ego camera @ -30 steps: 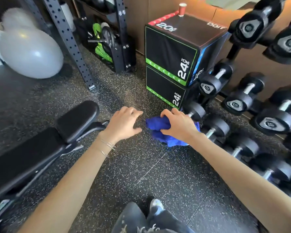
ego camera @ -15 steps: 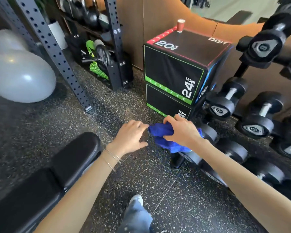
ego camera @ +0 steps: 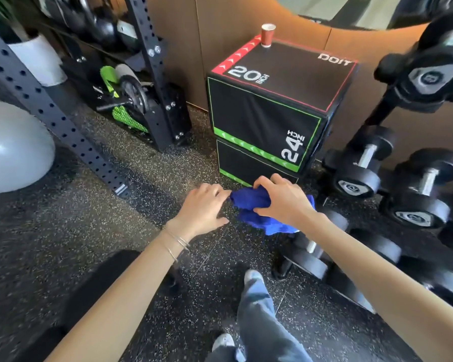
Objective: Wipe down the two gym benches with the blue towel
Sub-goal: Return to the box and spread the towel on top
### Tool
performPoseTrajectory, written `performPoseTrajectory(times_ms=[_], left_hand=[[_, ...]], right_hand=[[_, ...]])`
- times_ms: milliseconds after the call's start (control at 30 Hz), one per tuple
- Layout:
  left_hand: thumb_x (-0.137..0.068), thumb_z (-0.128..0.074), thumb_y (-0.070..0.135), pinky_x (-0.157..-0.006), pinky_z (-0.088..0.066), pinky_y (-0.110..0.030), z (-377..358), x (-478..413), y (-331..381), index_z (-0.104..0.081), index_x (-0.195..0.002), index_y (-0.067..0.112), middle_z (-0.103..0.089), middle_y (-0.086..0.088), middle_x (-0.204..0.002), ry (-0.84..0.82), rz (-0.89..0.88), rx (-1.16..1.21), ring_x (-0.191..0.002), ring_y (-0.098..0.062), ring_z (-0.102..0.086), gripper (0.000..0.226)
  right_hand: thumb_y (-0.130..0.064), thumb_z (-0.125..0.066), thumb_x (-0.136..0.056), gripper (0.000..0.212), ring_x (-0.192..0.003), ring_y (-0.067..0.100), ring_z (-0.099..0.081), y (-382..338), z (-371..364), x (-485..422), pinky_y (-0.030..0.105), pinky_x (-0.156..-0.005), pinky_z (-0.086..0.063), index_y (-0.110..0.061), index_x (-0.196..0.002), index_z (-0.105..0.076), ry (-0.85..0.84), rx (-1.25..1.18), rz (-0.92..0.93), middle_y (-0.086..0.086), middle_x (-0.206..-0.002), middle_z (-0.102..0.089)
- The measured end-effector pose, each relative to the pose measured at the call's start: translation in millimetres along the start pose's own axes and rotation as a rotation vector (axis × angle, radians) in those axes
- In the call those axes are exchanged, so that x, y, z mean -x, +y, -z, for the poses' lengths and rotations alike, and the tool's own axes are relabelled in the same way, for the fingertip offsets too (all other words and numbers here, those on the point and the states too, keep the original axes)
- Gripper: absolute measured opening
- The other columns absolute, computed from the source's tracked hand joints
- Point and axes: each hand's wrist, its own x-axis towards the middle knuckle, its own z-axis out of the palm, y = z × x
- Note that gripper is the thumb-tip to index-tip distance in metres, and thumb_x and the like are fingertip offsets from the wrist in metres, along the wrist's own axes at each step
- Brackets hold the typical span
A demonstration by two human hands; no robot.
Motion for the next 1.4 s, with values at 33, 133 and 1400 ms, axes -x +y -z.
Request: performPoseTrajectory(times_ms=[33, 133, 1400], left_hand=[[-0.083, -0.06, 0.047, -0.1, -0.042, -0.043, -1, -14, -4, -0.033, -0.141, 0.017, -0.045, -0.004, -0.136, 0.004, -0.004, -0.006, -0.123, -0.025, -0.043, 0.071], [-0.083, -0.06, 0.046, -0.102, -0.04, -0.041, 2, -61, -18, -0.033, -0.142, 0.017, -0.044, -0.004, -0.137, 0.016, 0.0, -0.006, -0.124, -0.024, -0.042, 0.071], [-0.085, -0.058, 0.039, -0.098, -0.039, -0.04, 44, -533, -241, -0.03, -0.144, 0.019, -0.041, -0.005, -0.137, -0.06, -0.315, -0.018, -0.122, -0.028, -0.042, 0.068]], right_hand=[[-0.043, -0.066, -0.077, 0.048, -0.093, 0.028, -0.051, 7, 0, -12, 0.036, -0.078, -0.038, -0.028, -0.117, -0.046, -0.004, 0.0, -0.001, -0.003, -0.093, -0.035], [-0.042, -0.066, -0.077, 0.048, -0.094, 0.028, -0.051, 31, 7, -56, 0.036, -0.077, -0.037, -0.028, -0.118, -0.046, -0.028, 0.0, -0.004, 0.0, -0.097, -0.041], [-0.04, -0.064, -0.077, 0.048, -0.103, 0.029, -0.051, 173, 82, -476, 0.036, -0.083, -0.038, -0.03, -0.121, -0.046, 0.023, 0.0, -0.418, 0.003, -0.108, -0.047]])
